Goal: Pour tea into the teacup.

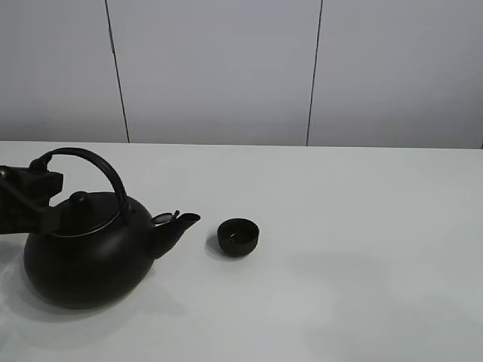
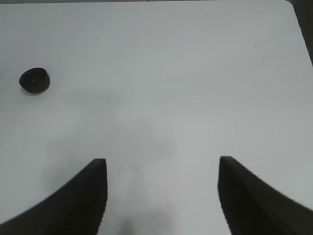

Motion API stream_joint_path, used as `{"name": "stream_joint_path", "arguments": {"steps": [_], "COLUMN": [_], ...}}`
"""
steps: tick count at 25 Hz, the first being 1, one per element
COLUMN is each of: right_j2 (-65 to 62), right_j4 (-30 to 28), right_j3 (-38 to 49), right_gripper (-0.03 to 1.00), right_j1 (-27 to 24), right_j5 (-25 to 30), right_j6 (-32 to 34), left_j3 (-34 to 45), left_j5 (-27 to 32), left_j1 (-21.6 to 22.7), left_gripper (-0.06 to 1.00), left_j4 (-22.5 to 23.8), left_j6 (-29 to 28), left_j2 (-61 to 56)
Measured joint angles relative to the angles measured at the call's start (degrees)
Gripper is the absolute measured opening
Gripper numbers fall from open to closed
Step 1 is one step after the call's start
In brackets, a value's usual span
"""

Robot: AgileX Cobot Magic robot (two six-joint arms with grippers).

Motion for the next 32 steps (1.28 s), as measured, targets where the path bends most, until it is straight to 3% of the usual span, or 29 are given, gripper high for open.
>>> {"name": "stream_joint_path", "arguments": {"steps": [5, 11, 16, 21, 32], "right_j2": [0.00, 0.00, 0.00, 0.00, 0.00], "right_j4": [0.00, 0.00, 0.00, 0.00, 0.00], "right_j3": [0.00, 0.00, 0.00, 0.00, 0.00], "right_gripper": [0.45, 0.45, 0.45, 0.45, 0.45], "right_j1": [0.00, 0.00, 0.00, 0.00, 0.00], "right_j5": [0.00, 0.00, -0.11, -0.04, -0.04], "right_j6": [0.00, 0.00, 0.00, 0.00, 0.00], "left_j3": [0.00, -1.15, -5.84, -10.01, -16.20], "left_j5": [1.61, 8.54, 14.55, 15.11, 18.45], "left_j1": [0.11, 0.11, 0.11, 0.11, 0.11], "left_gripper": [0.11, 0.11, 0.11, 0.11, 0.11], "left_j4": [0.45, 1.35, 5.12, 8.02, 13.01], "left_j6": [-2.65, -3.41, -4.73, -8.61, -9.46], "left_j2": [-1.26, -5.78, -6.62, -6.62, -6.62]}}
